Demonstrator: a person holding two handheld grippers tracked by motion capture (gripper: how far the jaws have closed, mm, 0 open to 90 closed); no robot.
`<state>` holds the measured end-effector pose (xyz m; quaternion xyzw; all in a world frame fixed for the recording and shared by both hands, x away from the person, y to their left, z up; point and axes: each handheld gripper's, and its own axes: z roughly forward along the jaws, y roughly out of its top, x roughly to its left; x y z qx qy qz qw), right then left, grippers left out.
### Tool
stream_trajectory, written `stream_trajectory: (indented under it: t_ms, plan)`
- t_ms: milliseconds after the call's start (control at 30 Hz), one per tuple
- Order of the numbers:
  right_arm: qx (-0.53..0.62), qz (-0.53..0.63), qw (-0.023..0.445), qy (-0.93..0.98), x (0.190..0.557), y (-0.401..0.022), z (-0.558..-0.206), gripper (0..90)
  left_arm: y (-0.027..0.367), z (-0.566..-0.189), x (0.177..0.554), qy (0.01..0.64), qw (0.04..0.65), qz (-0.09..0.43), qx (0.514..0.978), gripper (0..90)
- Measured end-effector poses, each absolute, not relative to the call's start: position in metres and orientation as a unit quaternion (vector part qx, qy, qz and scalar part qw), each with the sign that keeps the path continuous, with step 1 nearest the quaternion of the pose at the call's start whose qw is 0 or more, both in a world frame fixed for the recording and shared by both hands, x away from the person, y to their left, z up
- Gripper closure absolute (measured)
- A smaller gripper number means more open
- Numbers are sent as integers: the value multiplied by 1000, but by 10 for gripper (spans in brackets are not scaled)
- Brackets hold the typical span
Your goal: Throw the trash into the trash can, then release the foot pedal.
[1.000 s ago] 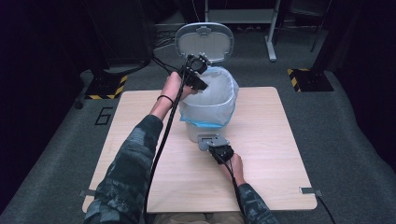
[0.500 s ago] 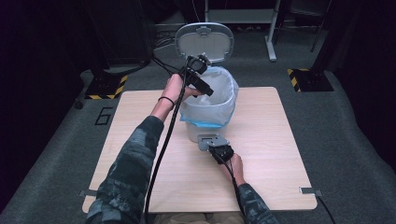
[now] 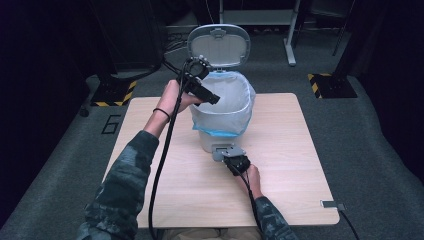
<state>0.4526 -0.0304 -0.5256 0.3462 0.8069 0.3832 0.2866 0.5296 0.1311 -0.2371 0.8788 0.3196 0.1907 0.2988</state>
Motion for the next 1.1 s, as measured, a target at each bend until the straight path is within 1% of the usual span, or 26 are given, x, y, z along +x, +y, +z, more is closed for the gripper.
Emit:
stream_trajectory:
  t_ms: [200,367,633,900,1100]
  plan:
    - [346,383,289,806,453,-30,-526,900,142,-241,515,314,305,200,877,53]
    - [348,383,289,805,453,-31,-525,900,161,-250,503,317,321,203,869,48]
    - [350,382,290,804,452,-31,-525,900,188,-275,486,329,332,211,858,45]
    - [347,381,291,806,453,-30,-526,900,203,-304,474,336,337,211,854,46]
    - [348,384,282,808,453,-30,-526,900,210,-324,465,337,333,207,856,43]
